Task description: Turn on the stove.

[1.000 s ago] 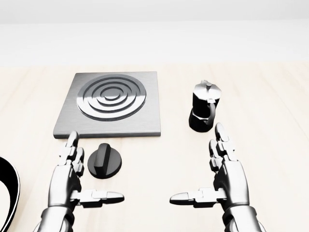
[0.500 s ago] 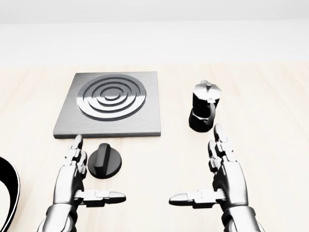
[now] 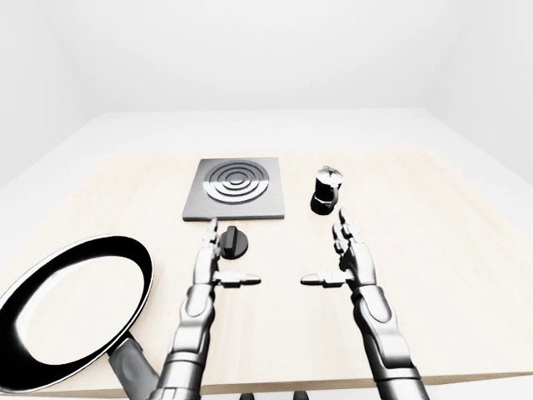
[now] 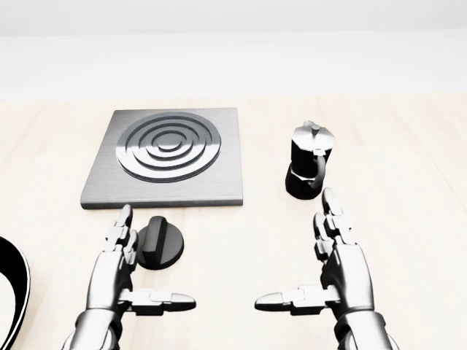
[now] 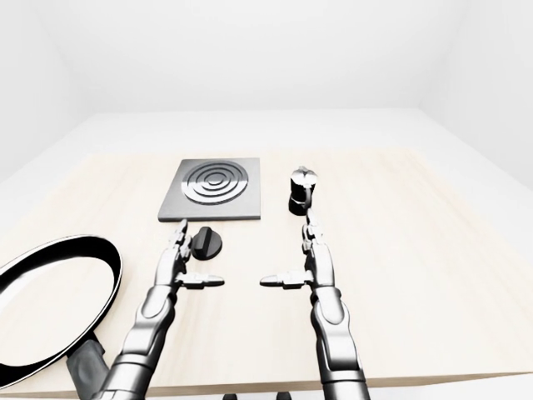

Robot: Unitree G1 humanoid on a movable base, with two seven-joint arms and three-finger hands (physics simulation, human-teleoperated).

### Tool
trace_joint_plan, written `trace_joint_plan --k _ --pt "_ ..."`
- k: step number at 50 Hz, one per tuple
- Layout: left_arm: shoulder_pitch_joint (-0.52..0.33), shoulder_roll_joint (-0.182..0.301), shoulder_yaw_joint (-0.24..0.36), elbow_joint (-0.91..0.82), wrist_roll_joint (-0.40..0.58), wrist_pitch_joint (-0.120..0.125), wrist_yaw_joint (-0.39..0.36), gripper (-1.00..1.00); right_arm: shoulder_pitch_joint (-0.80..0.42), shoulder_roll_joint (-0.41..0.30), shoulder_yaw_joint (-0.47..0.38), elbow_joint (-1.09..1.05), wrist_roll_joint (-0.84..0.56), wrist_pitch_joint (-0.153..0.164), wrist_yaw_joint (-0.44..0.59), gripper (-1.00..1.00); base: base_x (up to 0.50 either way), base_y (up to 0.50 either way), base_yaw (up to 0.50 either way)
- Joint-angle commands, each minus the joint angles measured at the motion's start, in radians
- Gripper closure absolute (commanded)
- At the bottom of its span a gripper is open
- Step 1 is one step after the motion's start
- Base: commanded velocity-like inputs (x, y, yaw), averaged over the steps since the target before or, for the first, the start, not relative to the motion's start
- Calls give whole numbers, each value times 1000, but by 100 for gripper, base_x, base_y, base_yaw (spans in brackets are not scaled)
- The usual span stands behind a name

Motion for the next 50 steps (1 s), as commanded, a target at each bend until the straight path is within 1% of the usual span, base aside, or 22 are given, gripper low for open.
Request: trace_joint_plan --k 1,6,13,16,23,28,37,42,43,45,50 --pt "16 -7 -13 -40 12 0 -3 -100 -2 0 -1 2 0 1 1 -100 0 0 0" --pt "20 -11 -16 -14 16 0 -5 -100 -2 0 -1 3 -1 2 1 -100 0 0 0" --pt "34 -14 -21 -56 18 0 -10 -100 -4 -1 -1 7 -2 0 1 -100 0 0 0" --pt "29 -13 -19 -32 17 0 -12 -100 -6 -1 -2 16 -2 -6 2 -100 0 0 0" --pt "29 -12 -17 -13 17 0 -13 -100 -2 0 1 9 -4 -3 0 -100 0 0 0" --pt "49 -16 -25 -58 21 0 -13 -100 -2 0 1 11 -4 -5 0 -100 0 0 0" --pt "60 -22 -35 -51 29 0 -16 -100 -3 0 1 12 -4 -5 1 -100 0 0 0" --pt "84 -26 -48 -124 34 0 -25 -100 -5 0 0 14 -4 -4 0 -100 0 0 0" --pt "91 -28 -52 -143 36 10 -26 -100 -5 0 0 14 -4 -5 1 -100 0 0 0" --pt "103 -30 -59 -163 41 17 -29 -100 -5 0 0 14 -3 -4 1 -100 0 0 0" --pt "125 -36 -80 -216 57 43 -37 -100 -4 0 0 15 -3 -4 1 -100 0 0 0"
